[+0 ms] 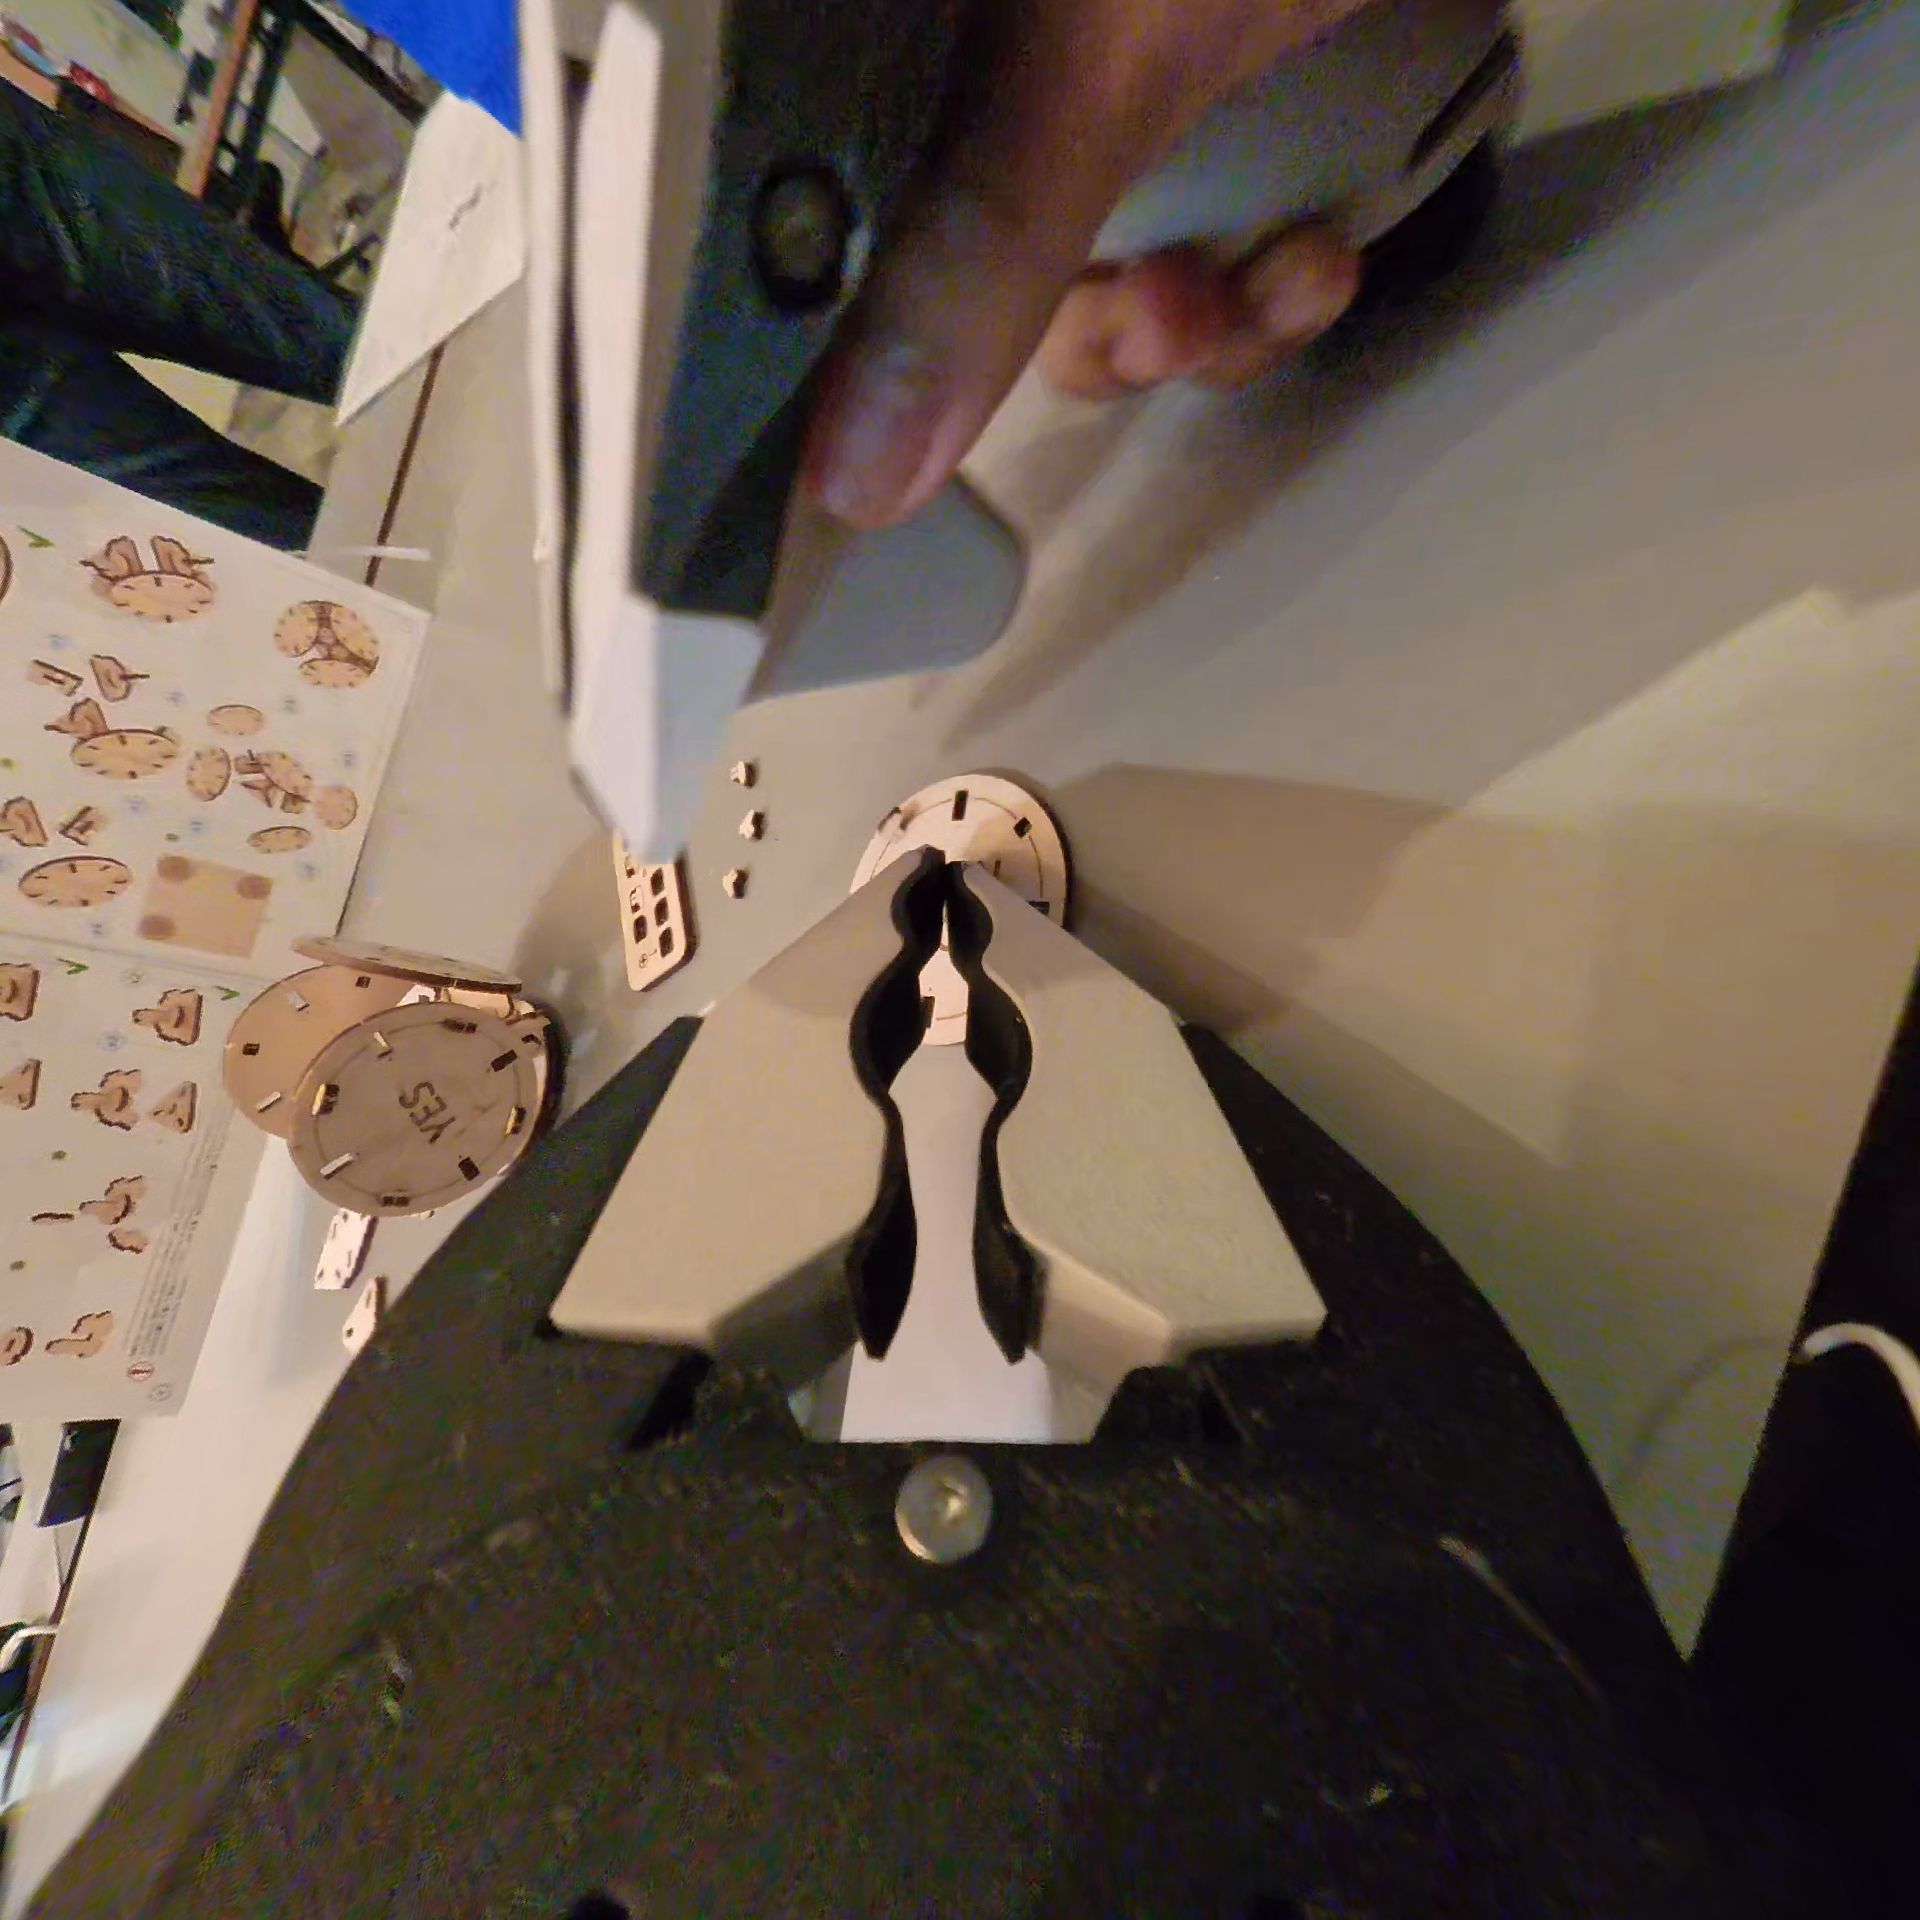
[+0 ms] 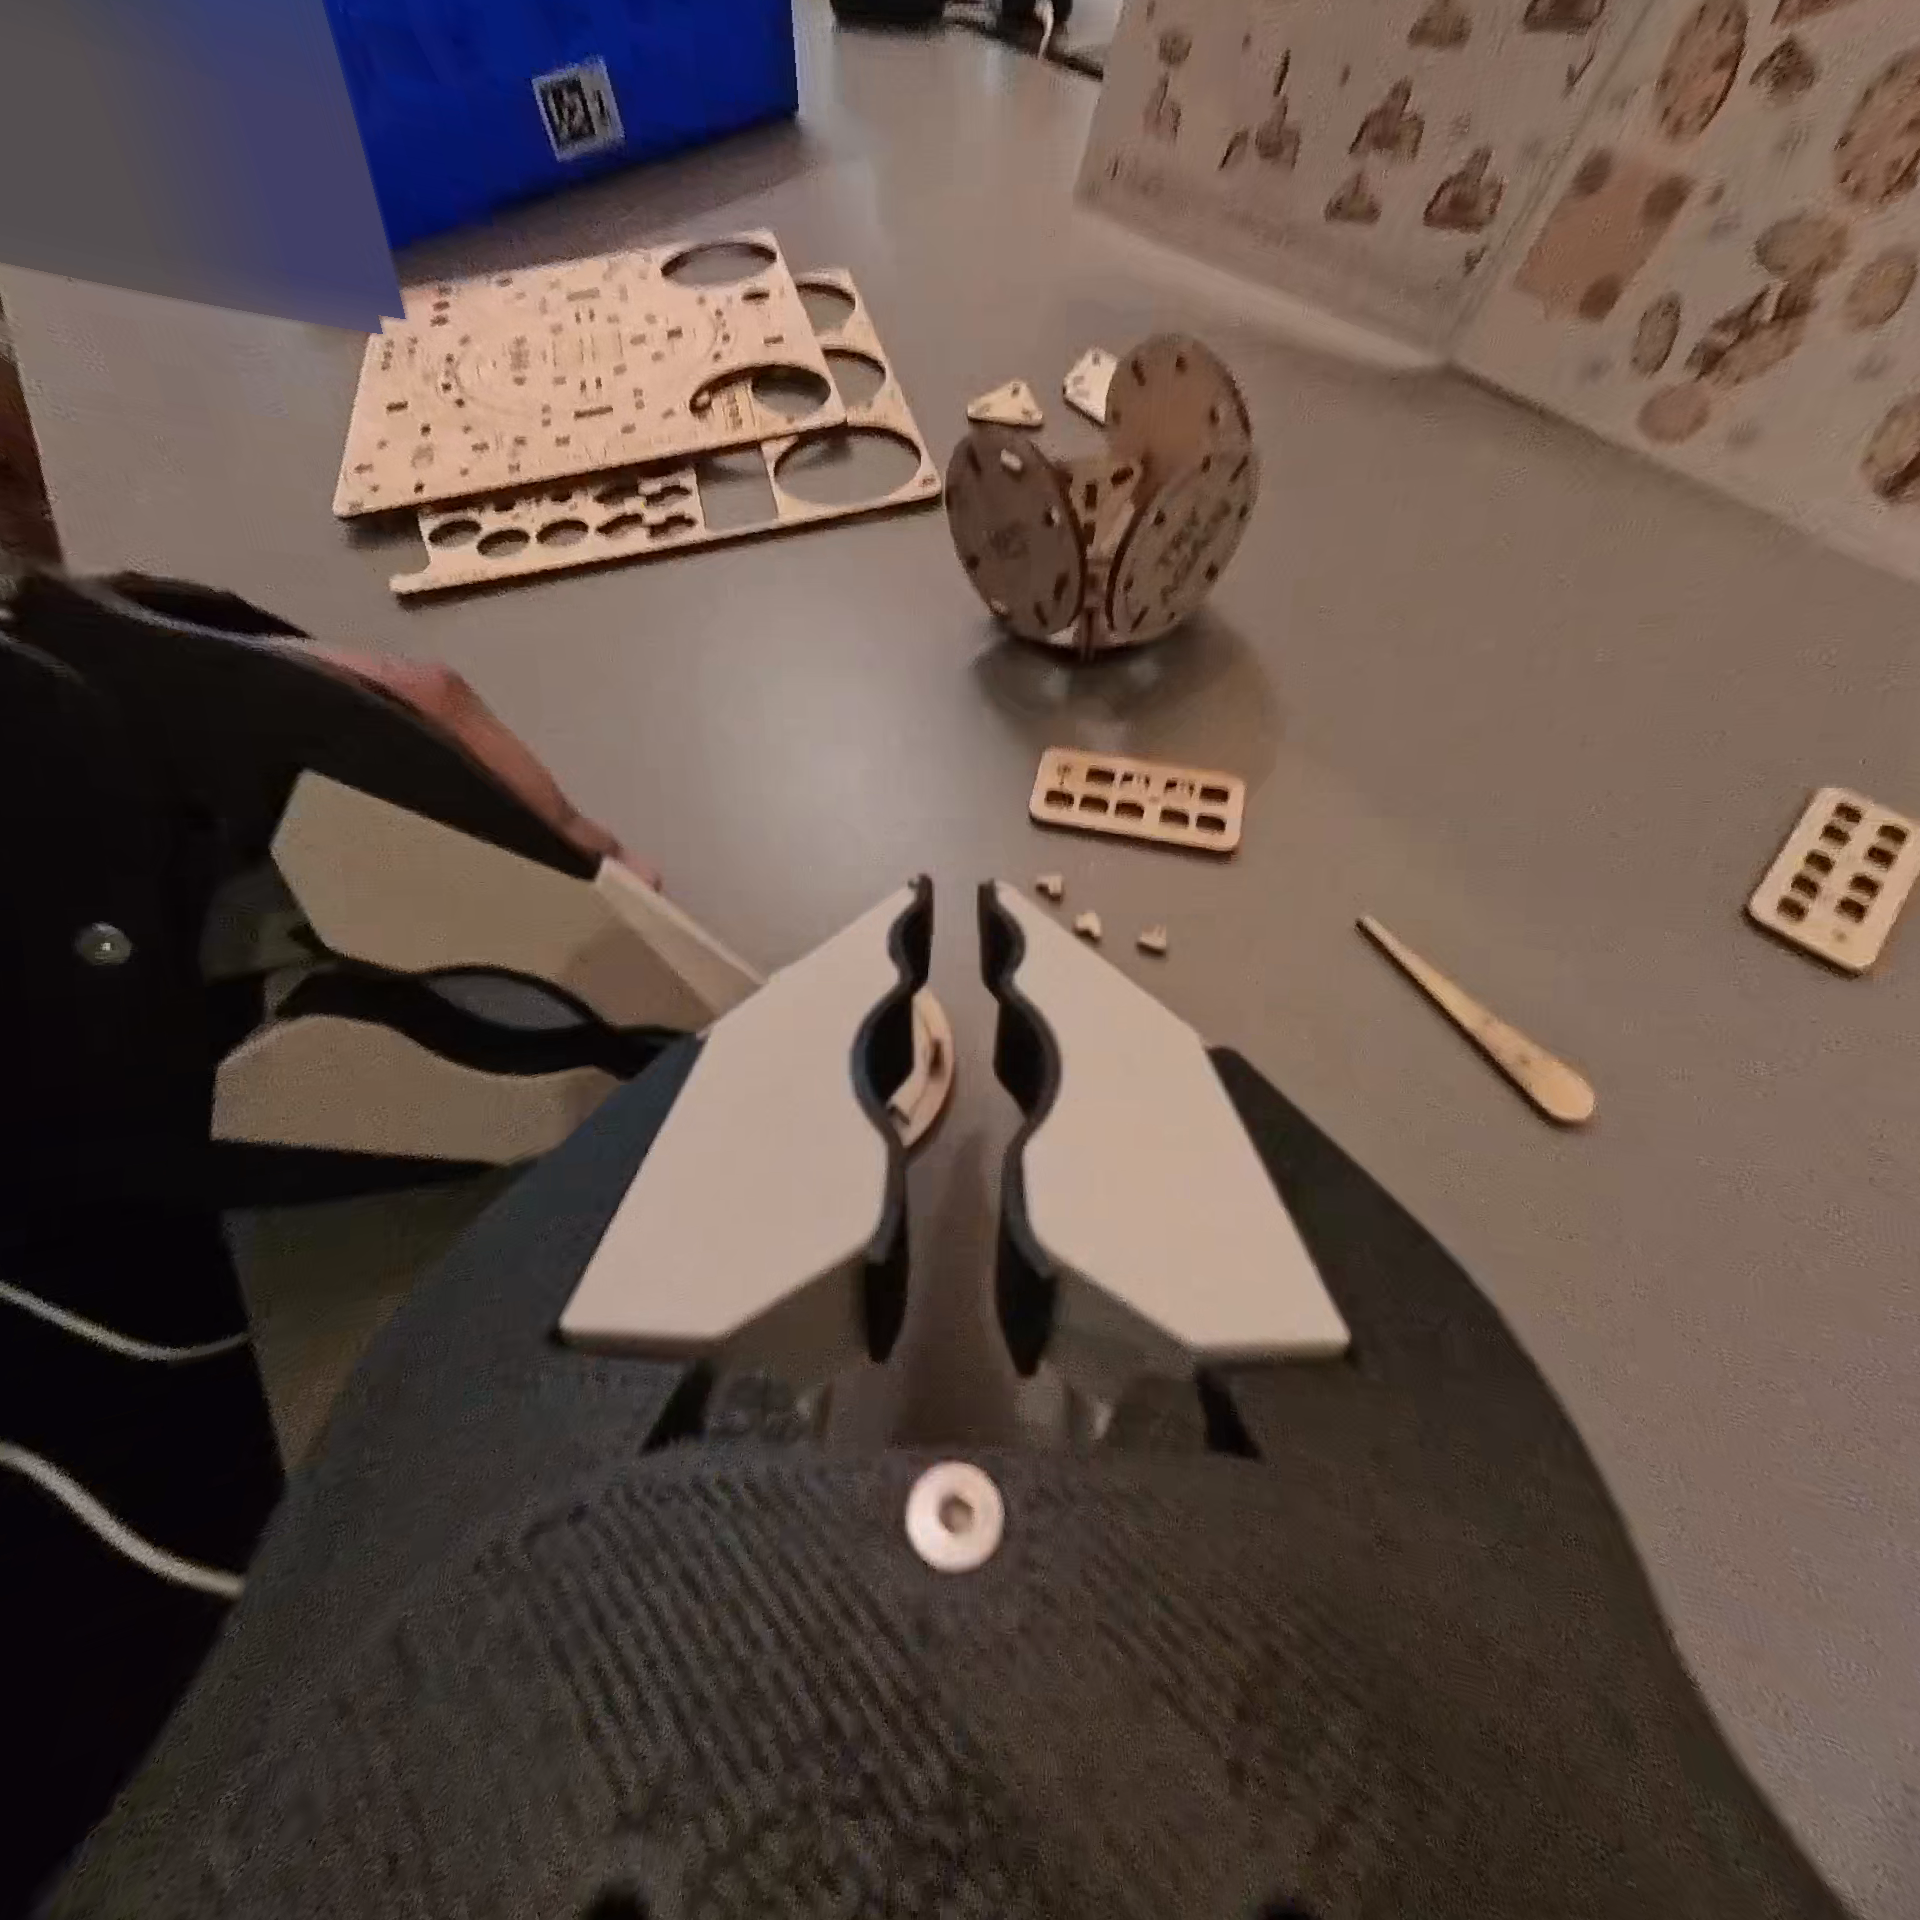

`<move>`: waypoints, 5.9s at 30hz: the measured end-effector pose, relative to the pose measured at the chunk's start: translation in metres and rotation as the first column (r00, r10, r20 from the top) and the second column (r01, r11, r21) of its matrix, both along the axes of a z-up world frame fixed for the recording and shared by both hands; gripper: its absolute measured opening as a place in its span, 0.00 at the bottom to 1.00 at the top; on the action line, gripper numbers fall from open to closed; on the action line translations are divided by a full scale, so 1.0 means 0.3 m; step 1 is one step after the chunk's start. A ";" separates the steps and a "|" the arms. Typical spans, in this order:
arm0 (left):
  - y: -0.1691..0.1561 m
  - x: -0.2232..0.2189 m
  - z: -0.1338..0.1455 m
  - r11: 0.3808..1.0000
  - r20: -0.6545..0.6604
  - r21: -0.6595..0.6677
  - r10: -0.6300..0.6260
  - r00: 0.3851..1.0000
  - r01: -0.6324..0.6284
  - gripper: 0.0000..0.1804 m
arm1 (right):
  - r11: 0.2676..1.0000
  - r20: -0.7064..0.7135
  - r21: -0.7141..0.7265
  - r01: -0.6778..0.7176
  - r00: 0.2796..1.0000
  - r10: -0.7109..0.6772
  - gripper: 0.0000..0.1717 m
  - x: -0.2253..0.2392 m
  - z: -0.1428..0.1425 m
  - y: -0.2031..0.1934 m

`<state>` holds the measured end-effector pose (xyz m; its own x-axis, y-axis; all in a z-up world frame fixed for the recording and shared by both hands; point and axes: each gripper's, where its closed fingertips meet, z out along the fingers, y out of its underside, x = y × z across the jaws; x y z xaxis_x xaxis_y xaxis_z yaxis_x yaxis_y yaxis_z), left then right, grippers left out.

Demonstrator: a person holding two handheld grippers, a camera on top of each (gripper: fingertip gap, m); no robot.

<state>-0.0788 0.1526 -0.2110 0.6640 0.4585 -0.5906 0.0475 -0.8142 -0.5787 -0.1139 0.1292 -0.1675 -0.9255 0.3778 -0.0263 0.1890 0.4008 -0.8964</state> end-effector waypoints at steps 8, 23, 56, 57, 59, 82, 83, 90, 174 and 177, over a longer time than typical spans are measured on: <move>0.000 -0.001 0.000 1.000 -0.012 -0.009 0.000 1.000 -0.001 0.00 | 0.979 0.112 0.188 -0.076 0.992 0.055 0.02 0.039 -0.118 0.053; 0.001 -0.001 -0.001 1.000 -0.018 -0.014 0.000 1.000 0.000 0.00 | 0.974 0.243 0.174 -0.144 0.965 0.099 0.04 0.052 -0.138 0.052; 0.003 -0.005 -0.001 0.998 -0.076 -0.067 0.005 0.997 -0.010 0.00 | 0.763 0.029 0.634 -0.126 0.990 0.139 0.00 0.059 -0.144 0.055; 0.003 -0.005 0.000 0.997 -0.082 -0.072 0.005 0.997 -0.011 0.00 | 0.757 0.025 0.641 -0.126 0.989 0.144 0.00 0.059 -0.144 0.056; 0.003 -0.004 0.000 0.998 -0.078 -0.069 0.009 0.997 -0.015 0.00 | 0.747 0.007 0.654 -0.122 0.988 0.155 0.00 0.059 -0.145 0.056; -0.040 0.002 0.001 0.997 0.009 -0.043 0.064 0.998 -0.063 0.00 | 0.844 0.291 0.480 -0.239 0.951 0.103 0.05 0.068 -0.131 0.067; -0.040 0.002 0.000 0.997 0.008 -0.043 0.068 0.998 -0.067 0.00 | 0.840 0.303 0.481 -0.249 0.947 0.107 0.04 0.072 -0.133 0.064; -0.041 0.002 0.000 0.995 -0.007 -0.059 0.085 0.996 -0.085 0.00 | 0.798 0.389 0.515 -0.311 0.915 0.105 0.01 0.070 -0.141 0.066; -0.044 0.003 -0.004 0.989 0.005 -0.024 0.146 0.989 -0.146 0.00 | 0.860 -0.327 -0.481 0.170 0.876 -0.356 0.00 -0.164 0.300 -0.230; -0.044 0.003 -0.003 0.989 0.000 -0.024 0.147 0.989 -0.147 0.00 | 0.814 -0.313 -0.556 0.168 0.865 -0.392 0.00 -0.159 0.399 -0.206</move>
